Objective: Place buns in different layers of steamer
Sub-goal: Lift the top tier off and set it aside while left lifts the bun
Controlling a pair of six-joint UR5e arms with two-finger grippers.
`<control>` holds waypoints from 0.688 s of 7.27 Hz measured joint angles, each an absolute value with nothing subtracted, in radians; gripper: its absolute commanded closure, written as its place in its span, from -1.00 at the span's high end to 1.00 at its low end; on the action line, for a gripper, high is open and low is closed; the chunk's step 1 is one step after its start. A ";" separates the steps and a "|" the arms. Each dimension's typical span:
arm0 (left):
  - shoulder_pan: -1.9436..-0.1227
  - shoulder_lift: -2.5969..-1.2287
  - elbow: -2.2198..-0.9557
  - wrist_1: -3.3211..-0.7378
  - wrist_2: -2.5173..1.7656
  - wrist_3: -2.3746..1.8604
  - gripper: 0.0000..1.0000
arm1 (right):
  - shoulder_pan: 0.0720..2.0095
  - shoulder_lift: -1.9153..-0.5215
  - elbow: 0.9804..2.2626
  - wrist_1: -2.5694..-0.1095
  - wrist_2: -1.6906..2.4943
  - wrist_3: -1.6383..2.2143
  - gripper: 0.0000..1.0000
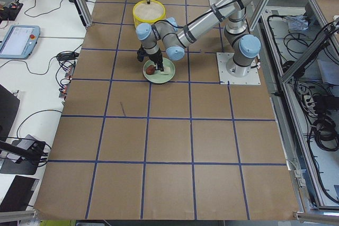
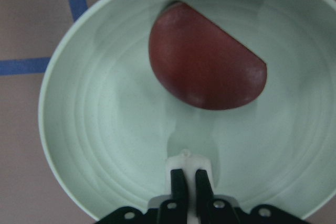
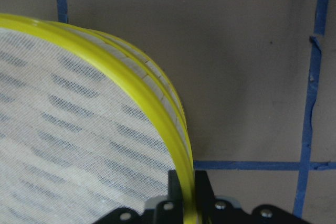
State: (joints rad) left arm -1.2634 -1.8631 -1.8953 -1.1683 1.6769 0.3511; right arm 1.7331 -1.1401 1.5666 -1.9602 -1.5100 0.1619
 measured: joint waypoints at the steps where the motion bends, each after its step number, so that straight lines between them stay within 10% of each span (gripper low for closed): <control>1: -1.288 -1.797 -1.885 -1.191 1.661 0.318 -1.00 | 1.729 -1.174 1.562 -1.924 -1.514 0.164 -0.93; 5: -1.504 -1.673 -1.746 -1.291 1.476 0.025 -0.99 | 1.574 -1.313 1.480 -1.682 -1.562 -0.084 -0.89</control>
